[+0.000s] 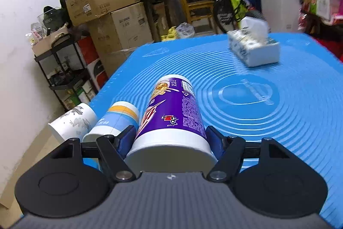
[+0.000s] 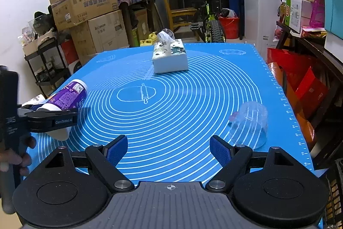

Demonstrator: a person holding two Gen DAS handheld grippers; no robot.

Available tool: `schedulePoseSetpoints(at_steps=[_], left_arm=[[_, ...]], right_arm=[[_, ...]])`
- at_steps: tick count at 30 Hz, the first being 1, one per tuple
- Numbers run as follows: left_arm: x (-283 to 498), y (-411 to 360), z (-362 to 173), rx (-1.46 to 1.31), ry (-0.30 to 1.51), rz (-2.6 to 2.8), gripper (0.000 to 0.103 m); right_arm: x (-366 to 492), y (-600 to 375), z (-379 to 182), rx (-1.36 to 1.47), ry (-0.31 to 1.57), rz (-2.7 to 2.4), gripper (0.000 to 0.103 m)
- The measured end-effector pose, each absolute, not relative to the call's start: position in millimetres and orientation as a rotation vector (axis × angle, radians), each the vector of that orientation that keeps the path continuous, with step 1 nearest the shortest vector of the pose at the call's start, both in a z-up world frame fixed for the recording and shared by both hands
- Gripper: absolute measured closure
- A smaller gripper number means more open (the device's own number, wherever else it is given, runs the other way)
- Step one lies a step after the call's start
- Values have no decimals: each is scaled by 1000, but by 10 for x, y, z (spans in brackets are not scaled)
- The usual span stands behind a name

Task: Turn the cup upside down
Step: 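Lift the purple cup with the left gripper and carry it across the mat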

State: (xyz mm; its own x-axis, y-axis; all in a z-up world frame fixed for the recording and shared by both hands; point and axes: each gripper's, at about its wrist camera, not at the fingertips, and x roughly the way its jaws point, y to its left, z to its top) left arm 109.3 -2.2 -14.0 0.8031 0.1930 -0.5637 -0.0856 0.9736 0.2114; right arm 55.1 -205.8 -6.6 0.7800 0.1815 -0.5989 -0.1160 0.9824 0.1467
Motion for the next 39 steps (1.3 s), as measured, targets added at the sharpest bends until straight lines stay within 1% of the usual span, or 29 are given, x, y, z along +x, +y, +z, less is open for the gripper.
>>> schedulePoseSetpoints(at_steps=[6,12,22,25,27,28,29,33,35,39], left_arm=[[708,-195,-8,92,643,41,31],[445,-402,-32,59,665,-36,31],[432,-521,-252,24,737,-92,30],[420,-519,-258,20,732,-91,29],[398,-528,-256,31,725,-82,23],[394,-526,-253,32,722,-76,15],[388,-521,-248,29,720,-70,12],[394,-502,-238,18,730,-70,11],[395,-502,-237,9,733,-73,8],[384,-504,-207,10,725,-74,8]], right_arm=[[416,-2131,-1,113,650,147,17],[270,-2227,-4,118,664,130,17],[122,-2366,-94,125,700,102,17],[124,-2379,-96,126,701,99,17],[128,-2388,-97,128,700,101,17],[130,-2385,-98,129,701,102,17],[132,-2382,-103,128,701,103,17],[119,-2376,-114,126,703,107,17],[118,-2375,-114,126,703,107,17],[115,-2381,-115,126,701,104,17]])
